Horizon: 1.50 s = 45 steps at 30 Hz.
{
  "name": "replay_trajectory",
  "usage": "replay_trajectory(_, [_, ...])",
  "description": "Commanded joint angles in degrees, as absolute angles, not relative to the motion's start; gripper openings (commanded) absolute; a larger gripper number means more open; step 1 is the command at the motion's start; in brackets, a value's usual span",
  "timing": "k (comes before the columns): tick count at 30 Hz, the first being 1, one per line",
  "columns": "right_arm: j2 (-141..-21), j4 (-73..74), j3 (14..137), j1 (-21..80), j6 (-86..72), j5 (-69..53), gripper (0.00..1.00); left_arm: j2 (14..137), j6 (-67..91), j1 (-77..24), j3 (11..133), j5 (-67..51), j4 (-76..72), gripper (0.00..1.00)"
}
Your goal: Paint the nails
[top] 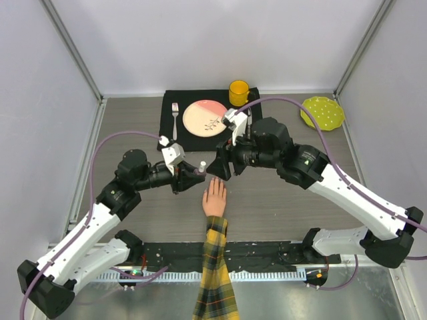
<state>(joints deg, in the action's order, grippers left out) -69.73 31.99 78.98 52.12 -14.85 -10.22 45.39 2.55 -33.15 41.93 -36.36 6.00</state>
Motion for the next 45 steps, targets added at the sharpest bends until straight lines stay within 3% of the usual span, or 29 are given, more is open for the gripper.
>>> replay_trajectory(1, [-71.18,33.83,81.91,52.3,-5.98,-23.2,0.62,47.02,5.27,-33.13,44.56,-47.89,1.41,0.0])
replay_trajectory(5, [-73.21,35.51,85.07,52.29,-2.73,-25.66,0.51,47.46,5.98,-33.13,44.47,-48.43,0.88,0.0])
replay_trajectory(15, [-76.46,36.83,87.63,52.29,-1.5,-26.02,0.4,47.37,6.15,-33.13,44.56,-49.57,0.97,0.0])
replay_trajectory(18, [-77.43,37.18,88.33,52.29,-1.49,-26.45,0.28,47.2,6.06,-33.13,44.56,-49.66,0.97,0.0])
replay_trajectory(22, [-77.96,37.35,88.07,52.38,-1.14,-27.86,0.27,46.67,5.63,-33.13,44.47,-47.73,1.32,0.0])
replay_trajectory(26, [-78.22,37.44,87.72,52.3,-1.76,-27.86,0.02,45.79,4.22,-33.13,44.47,-42.13,2.63,0.0])
replay_trajectory(34, [-80.59,32.01,85.0,52.29,-7.37,-28.57,0.01,44.21,0.7,-33.13,44.39,-26.73,5.27,0.0])
replay_trajectory(37, [-81.56,27.26,83.67,53.25,-19.12,-16.83,0.01,42.81,0.26,-33.13,43.51,-21.11,4.92,0.0])
replay_trajectory(38, [-81.91,27.86,83.93,54.74,-29.17,-2.17,0.01,42.19,0.26,-33.13,43.42,-18.31,4.66,0.0])
replay_trajectory(42, [-80.77,27.43,83.84,65.28,-41.57,20.59,0.01,41.05,0.18,-33.13,42.63,-15.56,3.7,0.0])
replay_trajectory(45, [-84.1,31.28,88.31,66.45,-40.96,23.37,0.01,41.04,0.44,-33.13,42.28,-16.95,3.16,0.0])
